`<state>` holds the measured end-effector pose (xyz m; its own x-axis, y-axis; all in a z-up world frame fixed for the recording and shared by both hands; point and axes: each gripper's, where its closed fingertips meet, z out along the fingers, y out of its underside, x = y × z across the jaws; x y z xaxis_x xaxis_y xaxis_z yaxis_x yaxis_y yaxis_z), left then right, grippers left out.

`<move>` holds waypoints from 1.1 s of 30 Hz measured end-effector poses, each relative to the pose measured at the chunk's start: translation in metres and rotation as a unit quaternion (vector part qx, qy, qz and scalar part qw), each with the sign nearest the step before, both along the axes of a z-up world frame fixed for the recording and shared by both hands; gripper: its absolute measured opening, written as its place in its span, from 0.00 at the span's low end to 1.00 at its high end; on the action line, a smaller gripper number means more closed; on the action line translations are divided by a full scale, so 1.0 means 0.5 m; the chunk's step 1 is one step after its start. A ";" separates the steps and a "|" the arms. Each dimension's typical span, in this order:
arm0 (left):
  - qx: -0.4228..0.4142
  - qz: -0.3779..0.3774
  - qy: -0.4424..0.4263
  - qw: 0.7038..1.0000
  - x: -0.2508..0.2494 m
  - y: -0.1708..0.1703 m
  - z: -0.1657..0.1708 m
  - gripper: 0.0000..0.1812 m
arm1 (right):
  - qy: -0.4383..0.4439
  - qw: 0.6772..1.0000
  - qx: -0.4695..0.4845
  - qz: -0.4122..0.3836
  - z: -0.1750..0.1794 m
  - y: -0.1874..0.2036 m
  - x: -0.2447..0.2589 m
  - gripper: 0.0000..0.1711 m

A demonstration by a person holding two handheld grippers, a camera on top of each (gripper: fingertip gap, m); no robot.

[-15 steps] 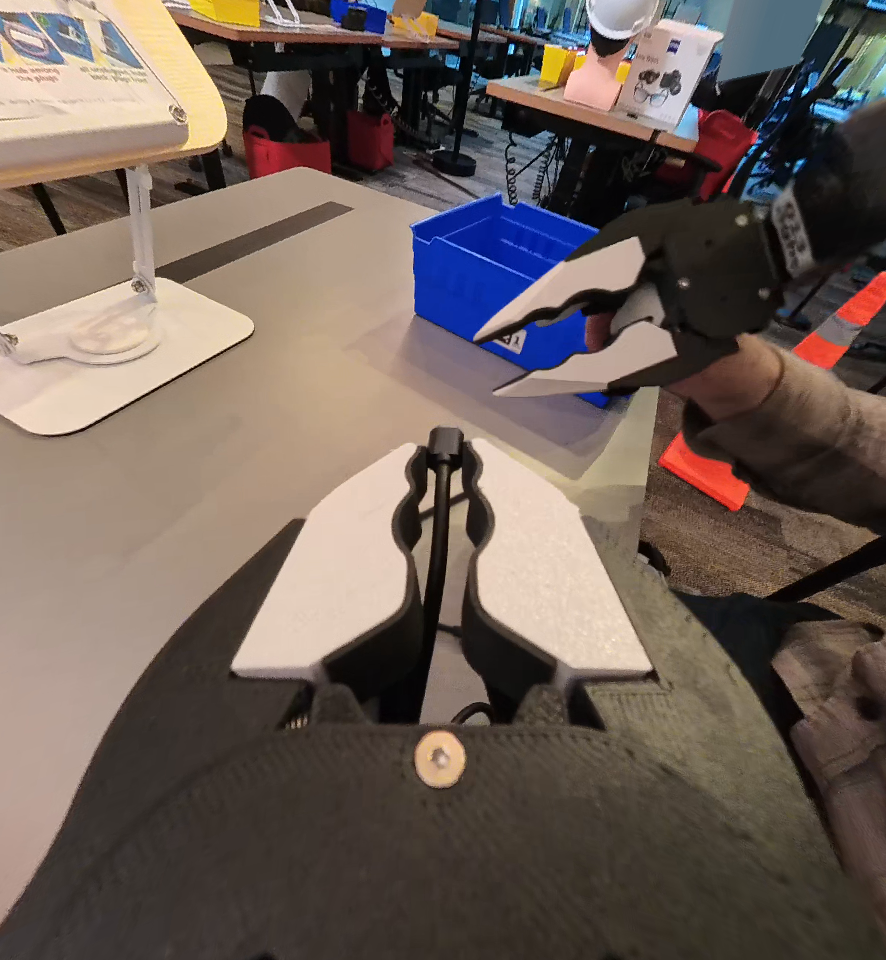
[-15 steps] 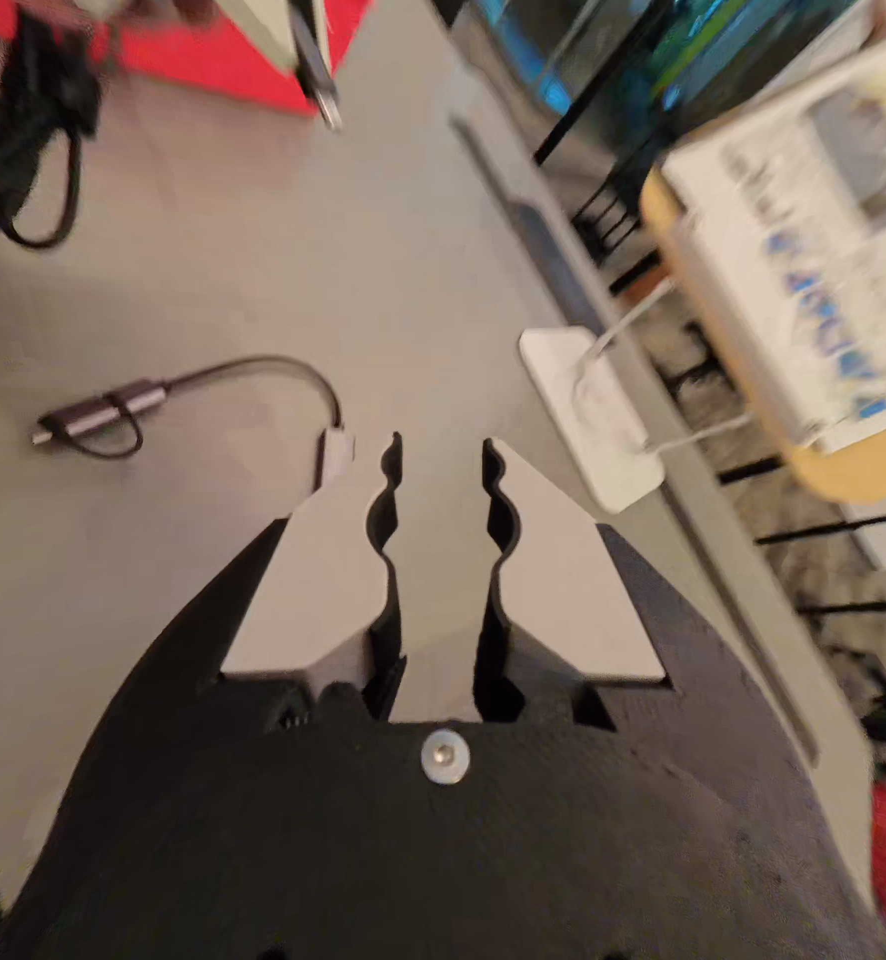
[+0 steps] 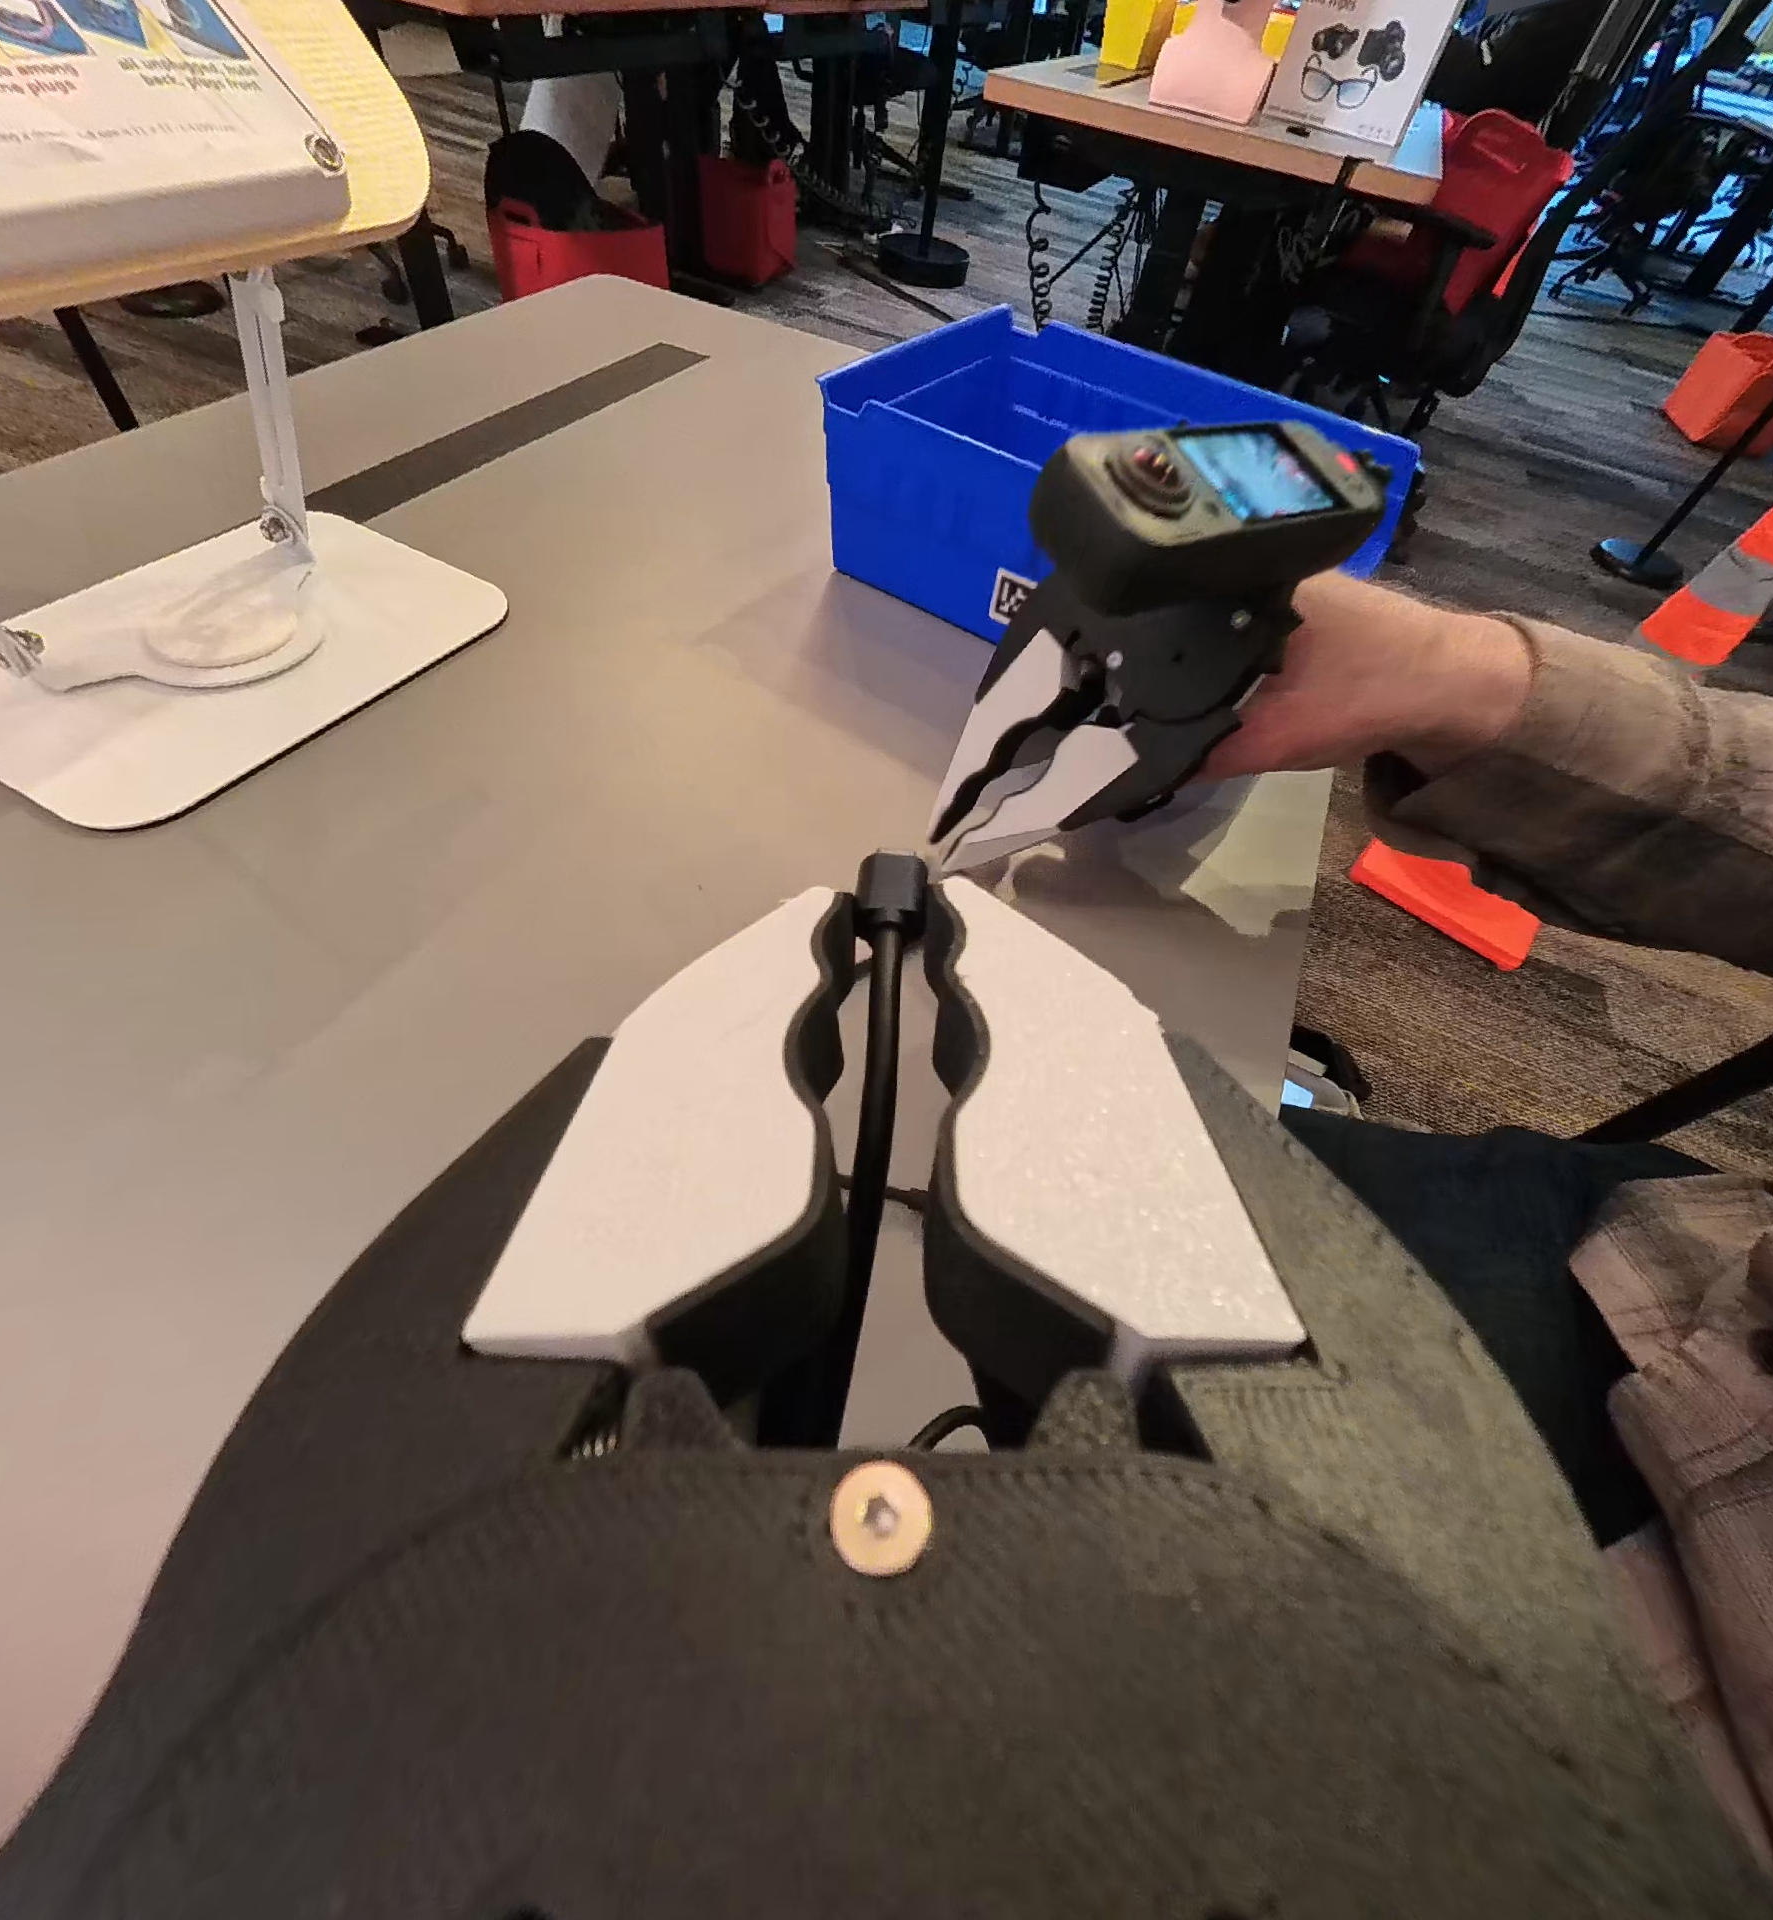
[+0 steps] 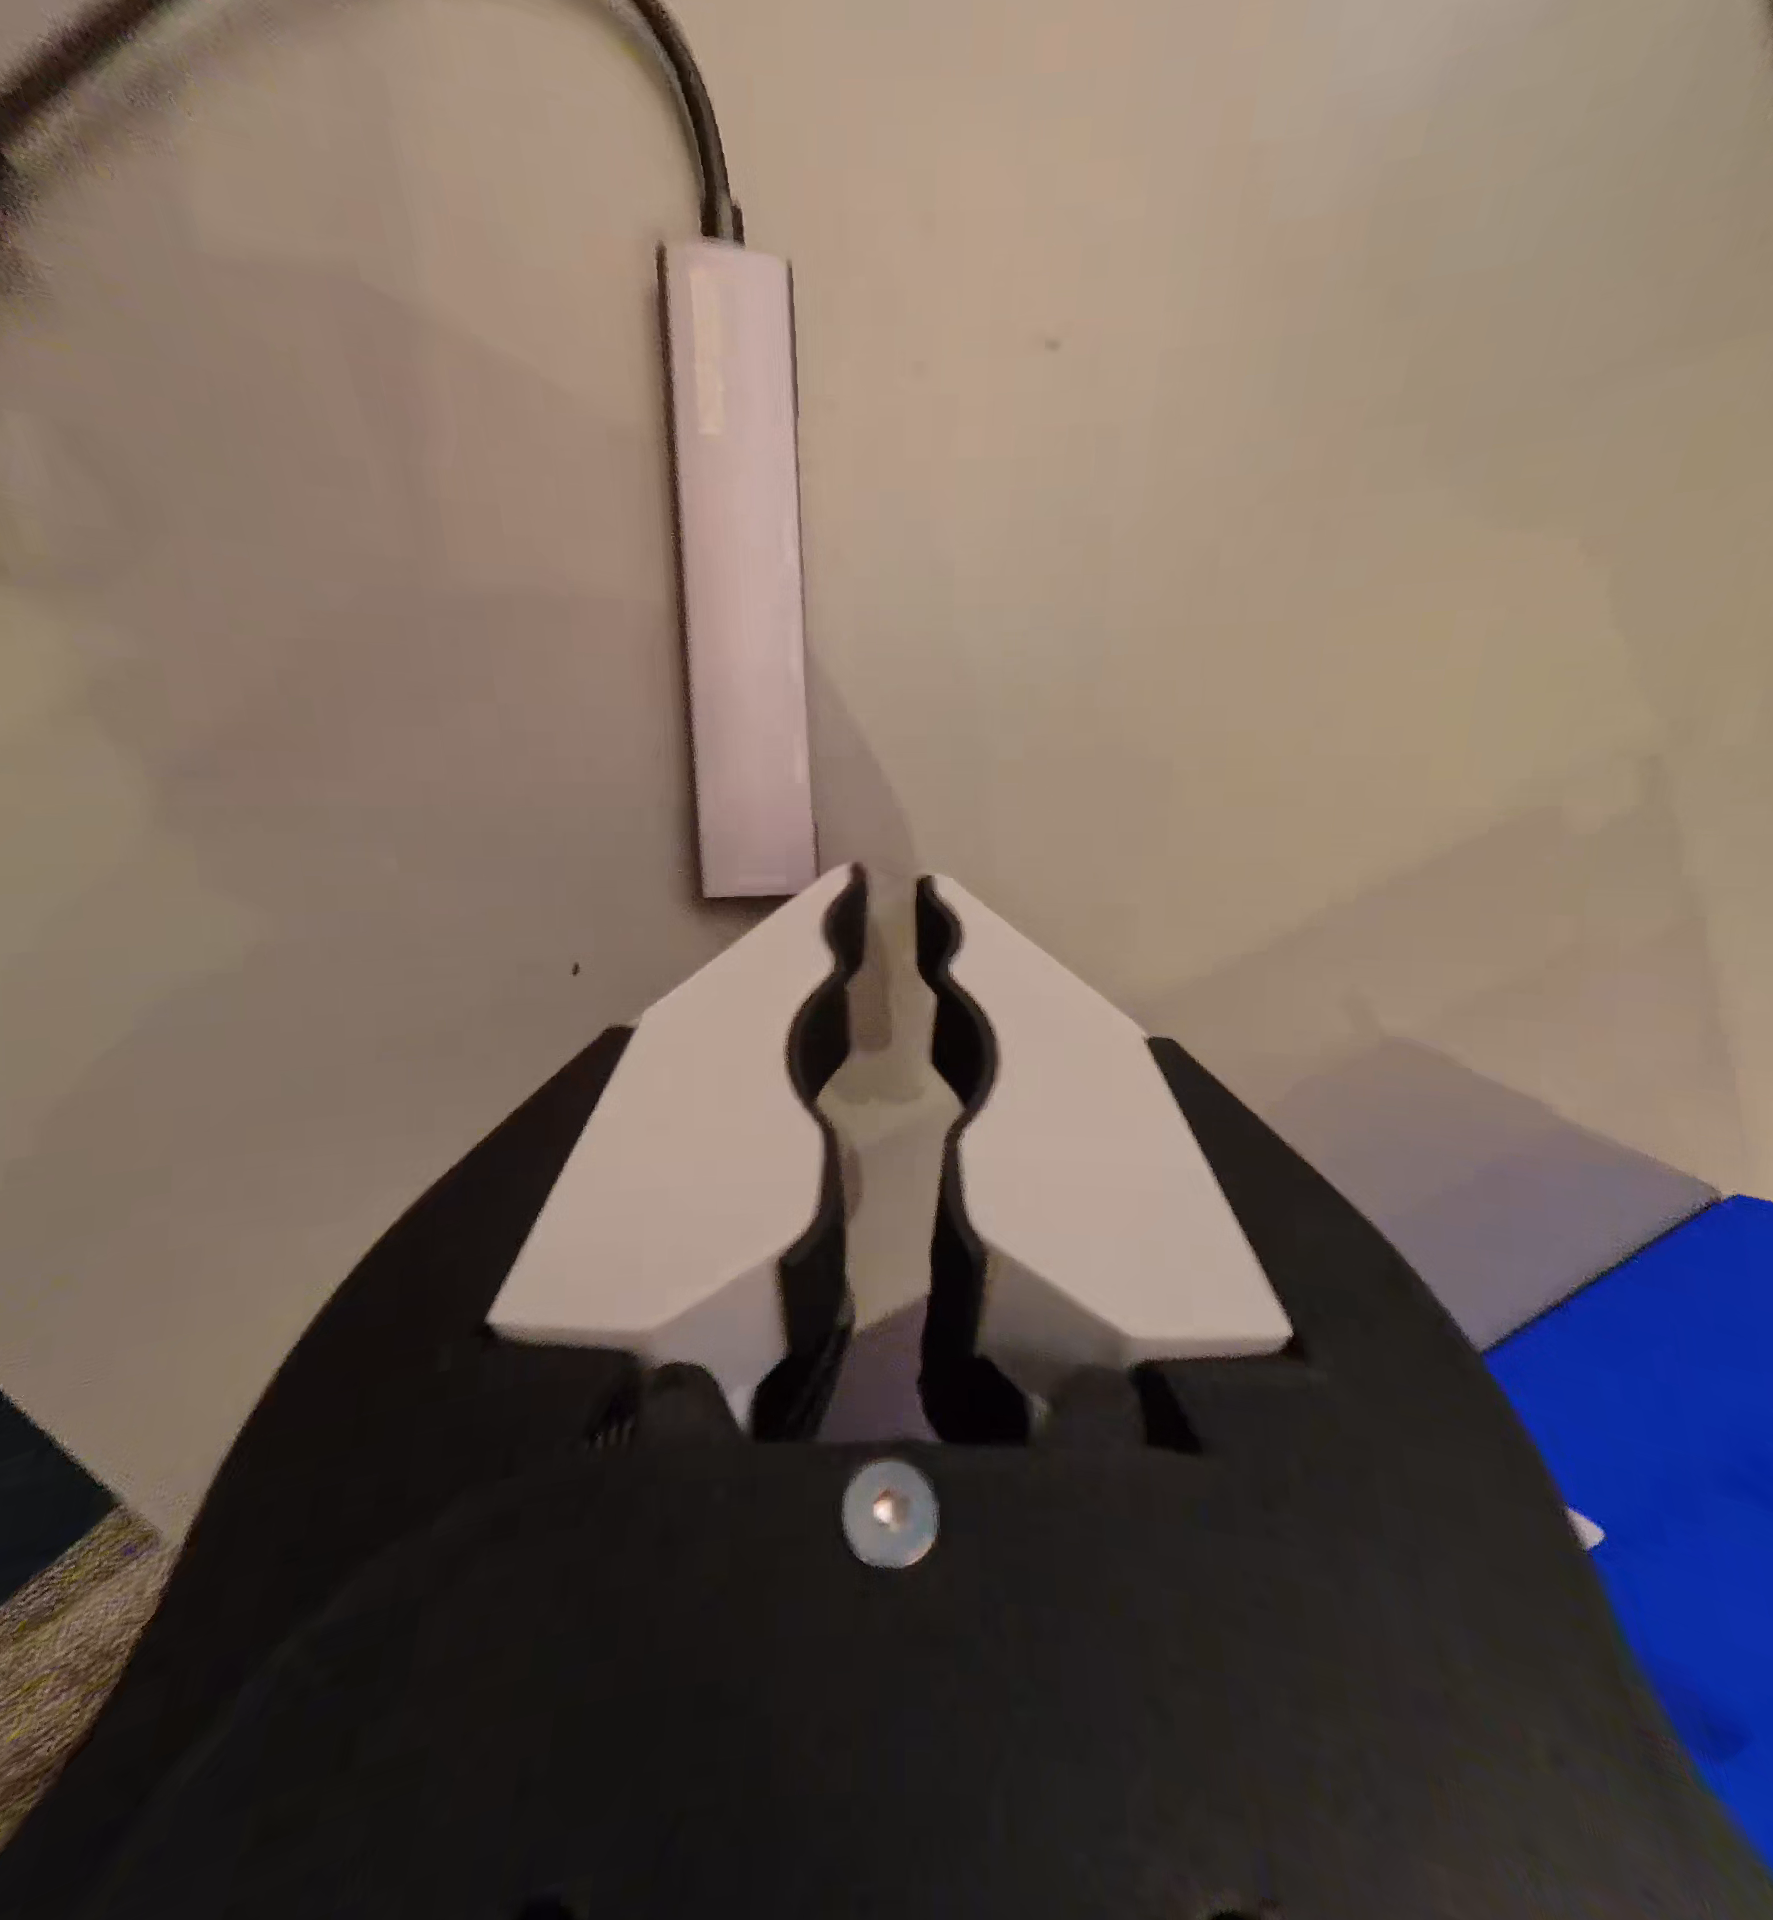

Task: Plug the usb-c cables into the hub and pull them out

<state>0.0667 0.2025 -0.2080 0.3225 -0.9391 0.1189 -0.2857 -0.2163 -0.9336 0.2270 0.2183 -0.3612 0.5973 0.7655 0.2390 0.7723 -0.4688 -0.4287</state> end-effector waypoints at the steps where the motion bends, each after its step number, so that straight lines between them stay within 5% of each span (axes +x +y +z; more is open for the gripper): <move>1: 0.000 0.000 0.000 1.000 0.000 0.000 0.000 0.07 | 0.000 1.000 0.002 0.003 0.000 0.001 -0.003 0.01; 9: 0.003 0.002 0.000 1.000 -0.005 -0.001 0.000 0.07 | 0.051 0.992 -0.093 0.066 -0.001 -0.091 -0.092 0.01; 14: 0.005 0.001 0.001 1.000 -0.007 -0.006 0.001 0.07 | 0.169 0.954 -0.178 0.172 0.025 -0.185 -0.206 0.08; 21: 0.013 0.003 0.002 1.000 -0.026 -0.015 0.012 0.07 | 0.072 0.950 -0.063 0.297 0.050 -0.156 -0.214 0.18; 27: 0.013 0.004 0.003 1.000 -0.038 -0.022 0.011 0.07 | -0.056 0.867 0.002 0.495 0.042 -0.125 -0.222 0.34; 33: 0.015 -0.002 0.002 1.000 -0.041 -0.027 0.014 0.07 | -0.063 0.794 -0.058 0.602 0.006 -0.159 -0.249 0.29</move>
<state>0.0460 0.1890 -0.2011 0.3196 -0.9433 0.0891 -0.2907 -0.1872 -0.9383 0.1026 0.1390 -0.3581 -0.6071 0.7846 0.1259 0.7236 0.6114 -0.3205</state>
